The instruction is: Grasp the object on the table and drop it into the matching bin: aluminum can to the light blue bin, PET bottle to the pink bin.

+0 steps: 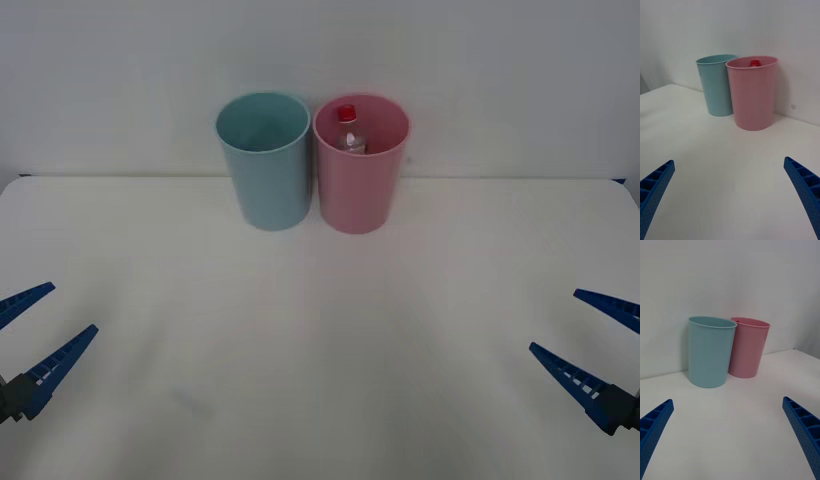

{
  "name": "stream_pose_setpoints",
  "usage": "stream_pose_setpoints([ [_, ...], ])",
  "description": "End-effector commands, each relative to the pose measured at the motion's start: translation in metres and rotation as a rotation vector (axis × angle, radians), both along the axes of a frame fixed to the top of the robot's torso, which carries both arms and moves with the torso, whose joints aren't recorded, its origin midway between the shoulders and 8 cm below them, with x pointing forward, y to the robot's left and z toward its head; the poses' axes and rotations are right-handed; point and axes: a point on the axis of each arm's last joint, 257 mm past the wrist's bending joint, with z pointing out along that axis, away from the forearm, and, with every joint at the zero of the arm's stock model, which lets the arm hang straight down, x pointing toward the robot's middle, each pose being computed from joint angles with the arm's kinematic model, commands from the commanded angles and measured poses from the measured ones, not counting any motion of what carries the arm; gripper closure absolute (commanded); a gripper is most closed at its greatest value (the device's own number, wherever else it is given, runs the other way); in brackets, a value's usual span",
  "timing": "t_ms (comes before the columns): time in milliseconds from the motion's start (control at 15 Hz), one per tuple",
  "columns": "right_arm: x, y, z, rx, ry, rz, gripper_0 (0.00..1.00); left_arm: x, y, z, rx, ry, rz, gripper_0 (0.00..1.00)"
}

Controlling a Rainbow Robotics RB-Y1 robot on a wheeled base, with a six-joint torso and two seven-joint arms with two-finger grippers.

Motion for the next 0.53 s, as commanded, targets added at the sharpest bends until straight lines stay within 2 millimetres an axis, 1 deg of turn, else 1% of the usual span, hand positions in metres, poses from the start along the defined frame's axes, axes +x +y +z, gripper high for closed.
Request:
stream_pose_setpoints([
  [67,-0.0052,-0.0017,-0.001,0.016,0.007,-0.005,0.0,0.0,0.0,0.0,0.0,0.0,0.0,0.0],
  [533,-0.0071,-0.0007,-0.0037,0.035,0.015,-0.015,0.0,0.0,0.0,0.0,0.0,0.0,0.0,0.0],
])
